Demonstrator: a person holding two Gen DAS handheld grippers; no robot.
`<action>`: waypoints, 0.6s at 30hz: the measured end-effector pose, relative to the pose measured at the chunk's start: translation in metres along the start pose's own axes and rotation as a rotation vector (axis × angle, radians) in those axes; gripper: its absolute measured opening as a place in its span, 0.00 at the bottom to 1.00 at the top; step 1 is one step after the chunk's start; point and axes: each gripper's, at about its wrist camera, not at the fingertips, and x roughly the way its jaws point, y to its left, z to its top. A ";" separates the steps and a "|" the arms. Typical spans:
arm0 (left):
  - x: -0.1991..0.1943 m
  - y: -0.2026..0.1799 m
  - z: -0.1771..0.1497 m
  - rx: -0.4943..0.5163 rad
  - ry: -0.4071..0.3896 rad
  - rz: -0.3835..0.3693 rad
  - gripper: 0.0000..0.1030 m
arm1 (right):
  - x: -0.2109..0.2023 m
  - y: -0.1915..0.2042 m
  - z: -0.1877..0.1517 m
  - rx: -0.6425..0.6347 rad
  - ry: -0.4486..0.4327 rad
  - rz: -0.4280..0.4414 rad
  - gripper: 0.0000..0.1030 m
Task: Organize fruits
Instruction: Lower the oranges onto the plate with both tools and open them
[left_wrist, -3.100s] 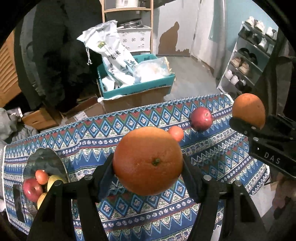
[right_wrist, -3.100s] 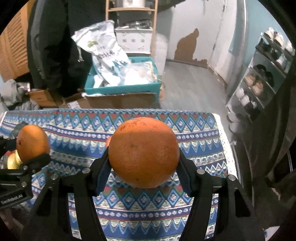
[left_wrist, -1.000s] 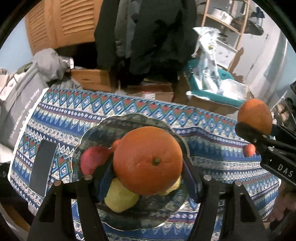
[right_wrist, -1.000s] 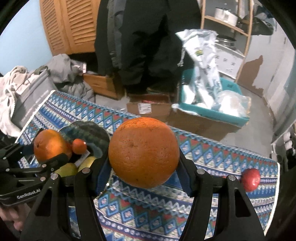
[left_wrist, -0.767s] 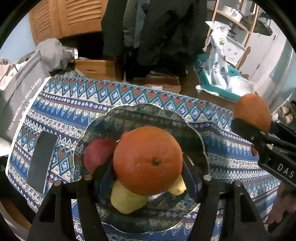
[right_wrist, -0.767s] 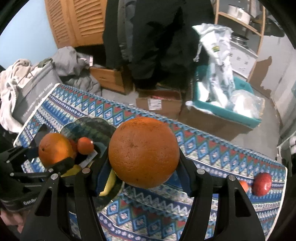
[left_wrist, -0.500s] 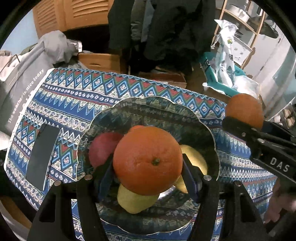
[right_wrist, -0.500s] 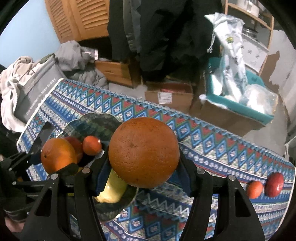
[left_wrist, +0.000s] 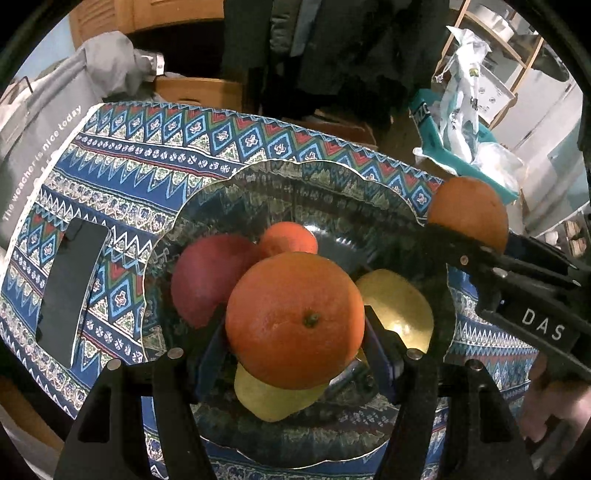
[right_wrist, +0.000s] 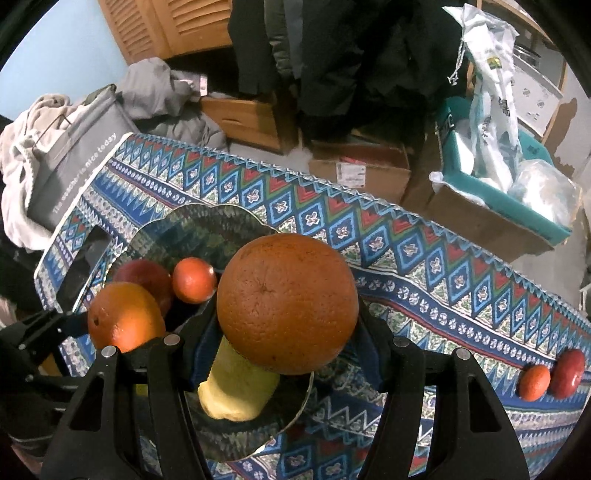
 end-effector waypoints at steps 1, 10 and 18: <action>-0.001 0.000 0.000 0.001 -0.005 0.001 0.67 | 0.000 0.000 0.001 0.002 0.000 0.002 0.62; -0.021 0.008 0.001 -0.015 -0.047 -0.009 0.79 | 0.008 0.005 0.004 -0.005 0.017 0.024 0.63; -0.025 0.019 -0.002 -0.044 -0.043 0.014 0.79 | 0.016 0.014 0.004 -0.026 0.041 0.029 0.63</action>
